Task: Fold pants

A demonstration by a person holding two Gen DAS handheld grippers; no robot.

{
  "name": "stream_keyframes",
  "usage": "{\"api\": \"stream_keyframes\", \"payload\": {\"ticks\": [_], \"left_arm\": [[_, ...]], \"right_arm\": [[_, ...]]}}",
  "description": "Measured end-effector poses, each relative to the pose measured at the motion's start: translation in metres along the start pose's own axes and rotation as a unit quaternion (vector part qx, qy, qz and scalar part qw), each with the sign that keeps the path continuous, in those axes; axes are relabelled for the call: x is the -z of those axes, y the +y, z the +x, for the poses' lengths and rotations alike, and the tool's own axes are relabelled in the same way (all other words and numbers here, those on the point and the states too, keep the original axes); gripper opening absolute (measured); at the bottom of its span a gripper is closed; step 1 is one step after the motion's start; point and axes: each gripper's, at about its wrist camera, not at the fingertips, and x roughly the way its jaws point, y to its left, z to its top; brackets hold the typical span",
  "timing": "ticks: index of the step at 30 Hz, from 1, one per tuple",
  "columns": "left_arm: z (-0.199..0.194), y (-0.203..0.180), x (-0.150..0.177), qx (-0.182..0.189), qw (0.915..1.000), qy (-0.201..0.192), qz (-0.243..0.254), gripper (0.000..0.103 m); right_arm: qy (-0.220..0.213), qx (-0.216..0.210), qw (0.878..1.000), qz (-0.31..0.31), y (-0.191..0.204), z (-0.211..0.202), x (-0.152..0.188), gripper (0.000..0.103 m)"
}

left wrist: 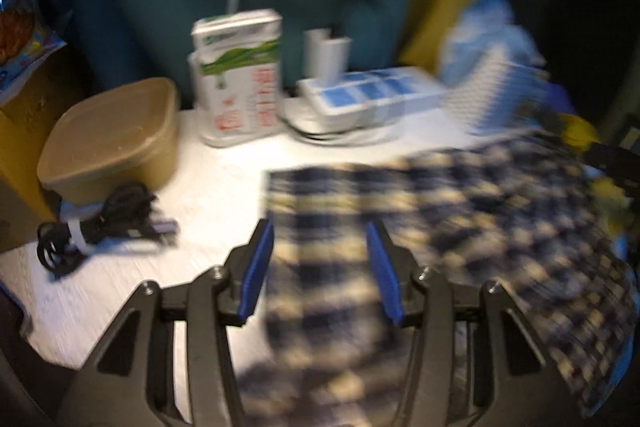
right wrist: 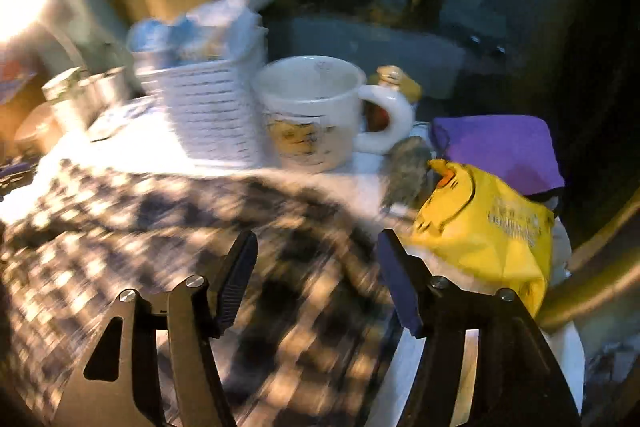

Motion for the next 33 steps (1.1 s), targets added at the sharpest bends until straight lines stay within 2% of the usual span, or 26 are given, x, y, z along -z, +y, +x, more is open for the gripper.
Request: {"api": "stream_keyframes", "payload": {"ticks": [3,6,9,11,13,14,15,16,18,23,26,28,29,30,32,33], "left_arm": [[-0.018,-0.039,0.025,0.037,0.9991,0.011,0.017,0.050],[-0.028,-0.072,0.056,0.083,0.9948,0.040,0.044,0.050],[-0.014,-0.102,0.070,0.086,0.9918,0.062,0.071,0.050],[-0.007,-0.110,0.081,0.090,0.9901,0.083,0.069,0.050],[-0.002,-0.113,0.089,0.093,0.9894,0.091,0.064,0.050],[0.001,-0.112,0.093,0.093,0.9894,0.095,0.058,0.050],[0.001,-0.111,0.094,0.096,0.9898,0.090,0.054,0.050],[-0.002,-0.112,0.096,0.102,0.9896,0.087,0.053,0.049],[-0.006,-0.112,0.101,0.107,0.9890,0.085,0.055,0.049],[-0.019,-0.116,0.119,0.110,0.9873,0.084,0.078,0.045],[-0.034,-0.106,0.122,0.101,0.9904,0.073,0.060,0.046],[-0.048,-0.097,0.122,0.086,0.9944,0.046,0.040,0.047],[-0.058,-0.091,0.123,0.079,0.9962,0.027,0.023,0.048],[-0.068,-0.085,0.125,0.075,0.9971,0.011,0.007,0.049],[-0.085,-0.080,0.131,0.072,0.9972,-0.012,-0.011,0.058],[-0.093,-0.078,0.136,0.072,0.9971,-0.020,-0.016,0.062]], "right_arm": [[0.013,-0.028,0.999,-0.035,0.031,-0.024,0.021,0.065],[0.033,-0.062,0.995,-0.070,0.063,-0.043,0.048,0.065],[0.056,-0.087,0.990,-0.099,0.093,-0.047,0.073,0.065],[0.069,-0.090,0.987,-0.110,0.104,-0.045,0.090,0.065],[0.081,-0.088,0.988,-0.100,0.107,-0.039,0.105,0.058],[0.085,-0.087,0.988,-0.096,0.108,-0.037,0.110,0.040],[0.083,-0.080,0.989,-0.089,0.106,-0.036,0.115,0.018],[0.083,-0.079,0.990,-0.080,0.104,-0.037,0.120,0.012],[0.076,-0.082,0.992,-0.064,0.101,-0.041,0.125,0.008],[0.072,-0.068,0.994,-0.048,0.099,-0.054,0.138,0.007],[0.067,-0.056,0.996,-0.035,0.092,-0.064,0.142,0.008],[0.039,-0.051,0.997,-0.034,0.088,-0.083,0.141,0.010],[0.025,-0.044,0.998,-0.034,0.087,-0.092,0.141,0.022],[0.008,-0.030,0.999,-0.033,0.085,-0.106,0.141,0.048],[-0.012,-0.017,0.999,-0.028,0.080,-0.121,0.142,0.077],[-0.020,-0.011,0.999,-0.025,0.077,-0.128,0.144,0.079]]}}
